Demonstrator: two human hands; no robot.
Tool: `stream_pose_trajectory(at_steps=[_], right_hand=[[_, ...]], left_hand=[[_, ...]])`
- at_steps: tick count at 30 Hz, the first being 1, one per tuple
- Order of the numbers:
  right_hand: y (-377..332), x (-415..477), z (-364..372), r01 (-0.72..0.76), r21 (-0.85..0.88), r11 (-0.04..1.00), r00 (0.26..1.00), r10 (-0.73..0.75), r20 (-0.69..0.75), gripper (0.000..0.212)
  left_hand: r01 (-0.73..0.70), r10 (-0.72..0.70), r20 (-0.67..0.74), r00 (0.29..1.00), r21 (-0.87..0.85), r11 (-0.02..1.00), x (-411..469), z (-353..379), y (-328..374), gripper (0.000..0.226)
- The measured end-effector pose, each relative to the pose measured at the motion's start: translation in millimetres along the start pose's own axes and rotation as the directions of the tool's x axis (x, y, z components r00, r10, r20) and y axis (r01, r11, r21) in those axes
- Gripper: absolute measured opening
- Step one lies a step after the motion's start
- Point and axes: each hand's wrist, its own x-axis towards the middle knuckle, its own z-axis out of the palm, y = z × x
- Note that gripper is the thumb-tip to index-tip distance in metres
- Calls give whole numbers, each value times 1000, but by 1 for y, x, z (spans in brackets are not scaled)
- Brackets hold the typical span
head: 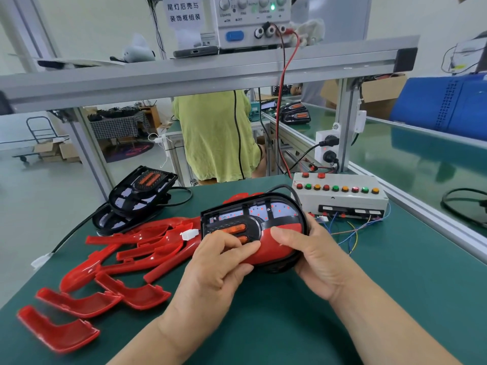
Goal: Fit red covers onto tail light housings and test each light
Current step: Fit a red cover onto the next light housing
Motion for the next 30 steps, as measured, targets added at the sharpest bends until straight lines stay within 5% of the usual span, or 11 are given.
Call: stream_pose_trajectory(at_steps=[6, 9, 11, 13, 16, 19, 21, 24, 26, 30], right_hand=[[-4, 3, -5, 10, 56, 998, 996, -5, -87, 70], [-8, 6, -14, 32, 129, 991, 990, -13, -142, 61], [-9, 8, -18, 31, 178, 984, 991, -8, -130, 38], [-8, 9, -18, 30, 206, 978, 994, -8, -106, 28], [-5, 8, -15, 27, 181, 983, 997, -14, -75, 53], [-4, 8, -13, 18, 165, 986, 1000, -15, -21, 68], [-4, 7, -13, 18, 166, 986, 1000, -17, -10, 64], [-3, 7, -12, 15, 172, 985, 1000, -11, -24, 63], [-3, 7, -11, 11, 179, 984, 999, -5, -34, 64], [-3, 6, -7, 10, 177, 984, 999, 0, -54, 60]], left_hand=[[129, -136, -68, 988, -103, 986, 6, -3, 5, 37], [418, -491, -216, 844, -310, 854, 14, -16, -3, 31], [585, -665, -112, 738, -386, 714, 16, -21, -8, 28], [662, -699, 90, 709, -426, 617, 16, -20, -9, 34], [710, -616, 404, 677, -580, 399, 15, -15, -6, 50], [717, -599, 475, 645, -647, 259, 14, -14, -4, 54], [688, -617, 402, 677, -643, 336, 14, -13, -7, 48], [523, -566, 27, 824, -418, 742, 12, -16, -13, 35], [347, -364, -102, 926, -153, 925, 9, -18, -14, 35], [213, -215, -37, 976, -38, 976, 8, -17, -13, 25]])
